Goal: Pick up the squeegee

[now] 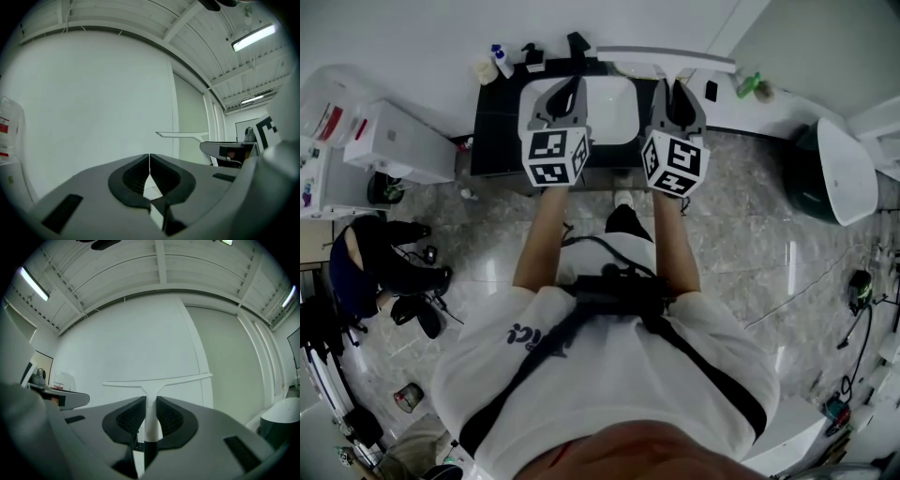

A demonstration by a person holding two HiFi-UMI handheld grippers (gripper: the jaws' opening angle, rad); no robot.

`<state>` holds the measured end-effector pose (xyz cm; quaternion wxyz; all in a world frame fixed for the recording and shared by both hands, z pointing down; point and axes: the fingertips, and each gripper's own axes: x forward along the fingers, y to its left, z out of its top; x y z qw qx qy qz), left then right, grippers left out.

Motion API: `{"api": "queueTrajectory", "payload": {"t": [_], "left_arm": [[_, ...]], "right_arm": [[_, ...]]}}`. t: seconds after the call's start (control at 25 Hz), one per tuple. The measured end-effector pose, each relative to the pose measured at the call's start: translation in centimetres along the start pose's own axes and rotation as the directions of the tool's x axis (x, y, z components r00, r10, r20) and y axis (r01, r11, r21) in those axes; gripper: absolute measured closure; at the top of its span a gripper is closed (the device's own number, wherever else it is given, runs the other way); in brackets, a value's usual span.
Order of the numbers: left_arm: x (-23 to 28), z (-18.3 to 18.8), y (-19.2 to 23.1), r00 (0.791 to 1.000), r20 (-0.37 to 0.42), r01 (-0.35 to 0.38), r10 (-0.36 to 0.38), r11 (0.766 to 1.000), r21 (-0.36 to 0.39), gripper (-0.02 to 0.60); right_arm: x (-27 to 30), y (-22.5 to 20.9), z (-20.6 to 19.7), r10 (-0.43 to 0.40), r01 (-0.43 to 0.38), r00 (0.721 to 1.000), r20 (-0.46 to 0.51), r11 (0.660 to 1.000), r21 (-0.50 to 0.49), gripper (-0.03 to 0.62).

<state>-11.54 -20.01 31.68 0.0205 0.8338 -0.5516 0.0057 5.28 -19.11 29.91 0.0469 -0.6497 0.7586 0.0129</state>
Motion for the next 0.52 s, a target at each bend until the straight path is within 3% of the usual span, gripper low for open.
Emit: {"api": "queueTrajectory", "payload": {"t": [0.52], "left_arm": [[0.14,-0.05,0.00,1.000,0.007,0.027,-0.027,1.000,-0.001,0.569]], "right_arm": [[0.03,0.31,0.33,-0.015,0.016,1.000,0.006,1.000,-0.018,0.513]]}}
